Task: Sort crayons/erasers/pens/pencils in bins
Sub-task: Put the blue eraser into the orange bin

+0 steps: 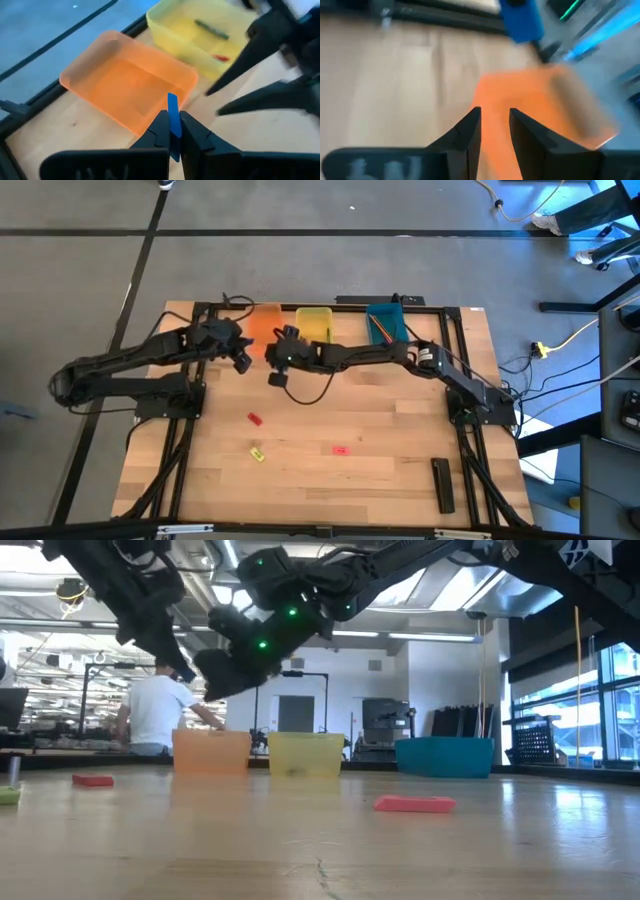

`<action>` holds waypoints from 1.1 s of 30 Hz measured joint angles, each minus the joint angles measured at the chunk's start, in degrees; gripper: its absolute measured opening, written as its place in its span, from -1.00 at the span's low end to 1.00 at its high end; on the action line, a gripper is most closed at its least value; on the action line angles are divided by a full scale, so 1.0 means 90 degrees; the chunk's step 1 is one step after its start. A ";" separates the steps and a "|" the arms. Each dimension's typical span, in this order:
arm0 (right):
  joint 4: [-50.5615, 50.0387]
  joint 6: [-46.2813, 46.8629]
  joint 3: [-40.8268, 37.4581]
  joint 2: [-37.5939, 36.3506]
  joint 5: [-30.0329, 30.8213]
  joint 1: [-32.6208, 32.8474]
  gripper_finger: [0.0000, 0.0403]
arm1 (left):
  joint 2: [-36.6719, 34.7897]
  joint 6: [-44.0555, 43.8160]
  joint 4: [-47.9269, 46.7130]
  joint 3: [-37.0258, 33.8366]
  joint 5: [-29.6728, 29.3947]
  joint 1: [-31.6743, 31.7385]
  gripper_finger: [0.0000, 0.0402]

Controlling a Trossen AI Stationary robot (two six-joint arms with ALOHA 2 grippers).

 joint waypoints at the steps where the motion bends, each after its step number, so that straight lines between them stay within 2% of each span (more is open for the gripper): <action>1: -0.0179 0.0183 0.0000 -0.0022 -0.0232 -0.0044 -0.48 | 0.0125 0.0070 0.0030 0.0000 0.0002 0.0058 -0.97; 6: -0.0730 0.0634 0.0002 -0.0048 -0.1139 -0.0120 -0.48 | 0.1083 0.0705 0.0570 0.0000 0.0055 0.0500 -0.96; 11: -0.1056 0.0624 -0.0047 -0.0302 -0.1209 0.0098 -0.50 | 0.1987 0.1200 0.1217 0.0000 0.0509 0.1090 -0.96; 13: -0.0931 0.0607 -0.0313 -0.0551 -0.1189 0.0230 -0.52 | 0.2240 0.1350 0.1328 0.0045 0.0691 0.1310 -0.96; 15: -0.0661 0.0593 -0.0838 -0.0926 -0.0963 0.0362 -0.57 | 0.2416 0.1439 0.1327 0.0138 0.0787 0.1501 -0.96; 18: 0.0213 0.0634 -0.2102 -0.1678 -0.0733 0.0448 -0.67 | 0.2620 0.1607 0.1360 0.0318 0.0817 0.1693 -0.96; 23: 0.2462 0.1101 -0.4520 -0.2935 -0.0741 0.0344 -0.90 | 0.3045 0.1743 0.1758 0.0495 0.1269 0.1841 -0.96; 27: 0.4111 0.1508 -0.5757 -0.3626 -0.0743 0.0204 -0.97 | 0.3589 0.1873 0.2202 0.0508 0.1419 0.1818 -0.95; 30: 0.4257 0.1827 -0.6137 -0.3996 -0.0749 0.0149 -0.94 | 0.4030 0.1858 0.2319 0.0508 0.1346 0.1797 -0.95; 33: 0.3587 0.1861 -0.6261 -0.4282 -0.0746 0.0145 -0.94 | 0.4374 0.1806 0.2388 0.0553 0.1034 0.1793 -0.95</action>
